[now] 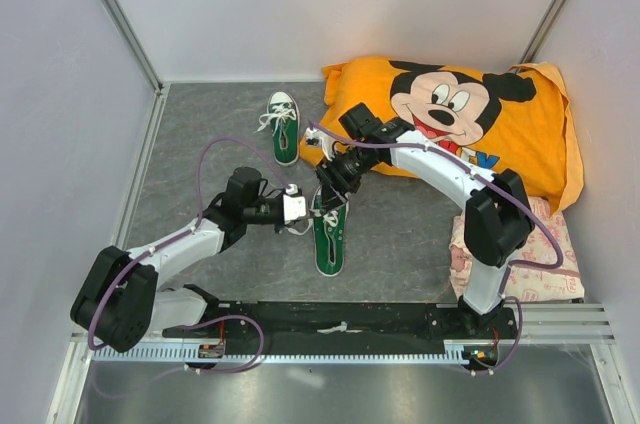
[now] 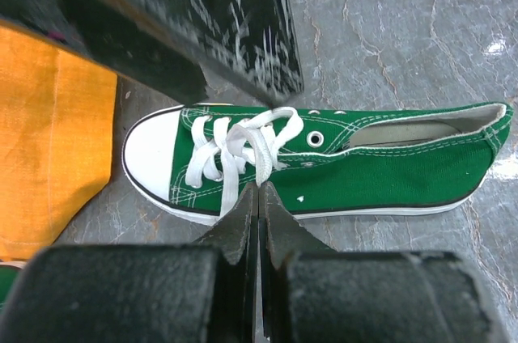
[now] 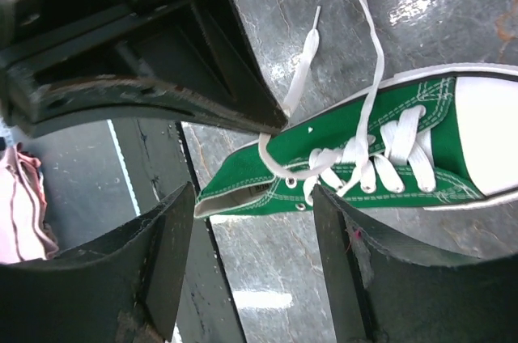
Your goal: Tie the shoes
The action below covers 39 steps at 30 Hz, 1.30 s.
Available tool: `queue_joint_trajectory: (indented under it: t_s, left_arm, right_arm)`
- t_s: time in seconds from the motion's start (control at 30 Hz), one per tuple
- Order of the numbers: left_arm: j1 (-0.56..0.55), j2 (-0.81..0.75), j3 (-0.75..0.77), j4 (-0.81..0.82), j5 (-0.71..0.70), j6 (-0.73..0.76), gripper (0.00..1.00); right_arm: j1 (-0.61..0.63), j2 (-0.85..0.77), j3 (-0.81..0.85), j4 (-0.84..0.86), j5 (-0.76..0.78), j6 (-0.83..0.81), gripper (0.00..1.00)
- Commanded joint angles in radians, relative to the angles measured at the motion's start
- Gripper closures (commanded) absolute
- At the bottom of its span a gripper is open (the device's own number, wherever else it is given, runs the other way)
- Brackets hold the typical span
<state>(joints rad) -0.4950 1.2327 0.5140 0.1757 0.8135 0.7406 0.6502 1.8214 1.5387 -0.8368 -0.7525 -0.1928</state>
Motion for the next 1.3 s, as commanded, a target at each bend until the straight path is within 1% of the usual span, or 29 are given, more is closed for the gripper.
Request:
queue_joint_trajectory:
  t_s: [0.0,0.13,0.2,0.43,0.53,0.57,0.6,0.63,0.7,0.73,0.77,0.87,0.93,1.0,1.03,1.13,1.17,1.2,1.23,1.27]
  left_arm:
    - [-0.004,-0.002,0.018,0.068,0.007,-0.043,0.98]
    - [-0.011,0.005,0.032,0.082,0.010,-0.056,0.98]
    - [-0.016,0.013,0.037,0.085,0.013,-0.060,0.98]
    - [-0.042,0.033,0.050,0.102,0.009,-0.057,0.98]
    - [-0.048,0.039,0.054,0.102,0.006,-0.056,0.98]
    - [-0.048,0.039,0.052,0.105,0.000,-0.061,0.99]
    - [-0.048,0.042,0.054,0.108,-0.016,-0.069,0.98]
    - [-0.048,0.044,0.054,0.108,-0.022,-0.076,0.98]
    - [-0.048,0.042,0.052,0.107,-0.031,-0.073,0.99]
    - [-0.048,0.044,0.049,0.107,-0.030,-0.073,0.98]
    - [-0.048,0.042,0.050,0.107,-0.030,-0.073,0.99]
    - [-0.048,0.047,0.049,0.104,-0.030,-0.072,0.98]
    - [-0.050,0.047,0.047,0.105,-0.036,-0.069,0.98]
    - [-0.048,0.050,0.047,0.108,-0.036,-0.067,0.99]
    - [-0.048,0.050,0.047,0.114,-0.033,-0.072,0.98]
    - [-0.048,0.053,0.052,0.122,-0.030,-0.081,0.98]
    - [-0.048,0.053,0.054,0.122,-0.031,-0.083,0.98]
    - [-0.050,0.051,0.055,0.123,-0.037,-0.083,0.98]
    - [-0.048,0.051,0.055,0.116,-0.040,-0.083,0.95]
    - [-0.048,0.048,0.057,0.105,-0.042,-0.080,0.92]
  right_arm:
    - [0.000,0.047,0.018,0.042,-0.065,0.047,0.33]
    - [0.000,0.067,0.032,0.042,-0.059,0.049,0.36]
    - [0.000,0.073,0.034,0.042,-0.059,0.053,0.42]
    - [0.002,0.093,0.051,0.051,-0.059,0.064,0.58]
    - [0.000,0.096,0.052,0.051,-0.057,0.064,0.73]
    - [0.002,0.096,0.052,0.050,-0.053,0.062,0.81]
    - [0.002,0.095,0.051,0.050,-0.048,0.059,0.85]
    - [0.002,0.095,0.049,0.045,-0.045,0.058,0.87]
    - [0.002,0.096,0.049,0.031,-0.042,0.049,0.81]
    - [0.002,0.098,0.051,0.025,-0.044,0.047,0.73]
    - [0.000,0.098,0.052,0.015,-0.044,0.043,0.60]
    - [0.002,0.096,0.054,-0.005,-0.047,0.032,0.47]
    - [0.002,0.095,0.052,-0.013,-0.051,0.027,0.43]
    - [0.002,0.099,0.049,-0.015,-0.051,0.027,0.44]
    - [0.003,0.099,0.047,-0.015,-0.048,0.026,0.46]
    - [0.005,0.110,0.047,-0.013,-0.045,0.021,0.59]
    - [0.006,0.113,0.049,-0.013,-0.044,0.021,0.68]
    - [0.006,0.115,0.049,-0.015,-0.042,0.021,0.74]
    - [0.006,0.115,0.052,-0.013,-0.033,0.018,0.83]
    - [0.006,0.115,0.054,-0.015,-0.028,0.013,0.89]
